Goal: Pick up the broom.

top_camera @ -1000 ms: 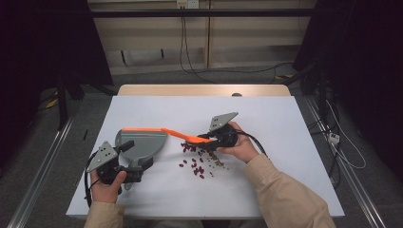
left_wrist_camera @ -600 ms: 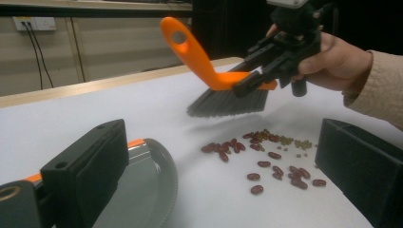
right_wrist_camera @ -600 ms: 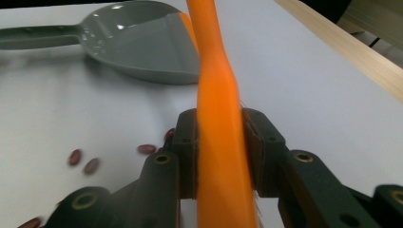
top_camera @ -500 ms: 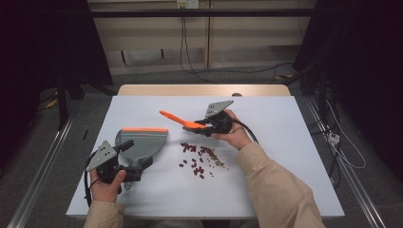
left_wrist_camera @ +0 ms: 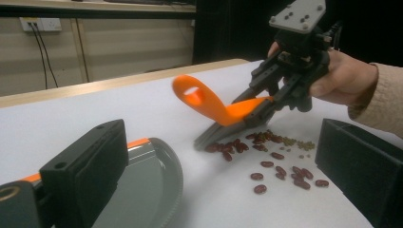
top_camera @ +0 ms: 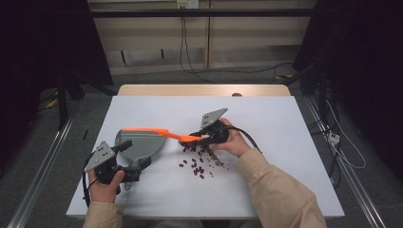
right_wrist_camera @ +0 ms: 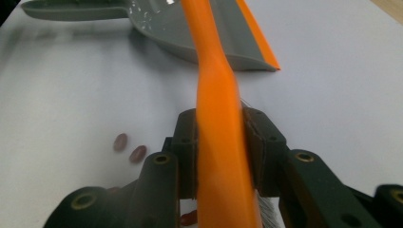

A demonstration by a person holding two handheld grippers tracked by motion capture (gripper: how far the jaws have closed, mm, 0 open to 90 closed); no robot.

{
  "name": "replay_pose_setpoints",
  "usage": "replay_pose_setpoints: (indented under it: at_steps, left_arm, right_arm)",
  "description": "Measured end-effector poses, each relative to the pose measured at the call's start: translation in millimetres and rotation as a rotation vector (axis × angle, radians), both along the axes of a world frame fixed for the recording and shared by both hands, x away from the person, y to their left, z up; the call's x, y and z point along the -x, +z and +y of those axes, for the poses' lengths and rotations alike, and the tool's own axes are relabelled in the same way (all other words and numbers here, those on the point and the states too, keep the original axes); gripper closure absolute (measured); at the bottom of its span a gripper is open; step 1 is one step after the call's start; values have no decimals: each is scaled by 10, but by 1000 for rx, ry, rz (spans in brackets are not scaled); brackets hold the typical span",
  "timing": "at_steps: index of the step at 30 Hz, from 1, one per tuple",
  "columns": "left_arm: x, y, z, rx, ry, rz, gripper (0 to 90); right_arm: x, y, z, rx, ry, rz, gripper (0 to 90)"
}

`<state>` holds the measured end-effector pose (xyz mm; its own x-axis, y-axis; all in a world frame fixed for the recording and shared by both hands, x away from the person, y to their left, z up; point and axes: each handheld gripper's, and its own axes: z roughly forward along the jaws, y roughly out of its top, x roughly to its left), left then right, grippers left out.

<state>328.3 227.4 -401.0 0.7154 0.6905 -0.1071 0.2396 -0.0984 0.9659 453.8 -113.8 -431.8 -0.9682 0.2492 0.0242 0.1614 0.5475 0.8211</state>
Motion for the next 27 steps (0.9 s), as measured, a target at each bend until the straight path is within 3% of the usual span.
replay_pose_setpoints:
  at_steps: [9,27]
  left_arm:
    - [-7,2,14,3,2,-1,36]
    - [-8,5,18,4,3,-1,35]
  right_arm:
    - [160,8,-45,-13,37,25,689]
    - [309,22,-77,-15,49,29,689]
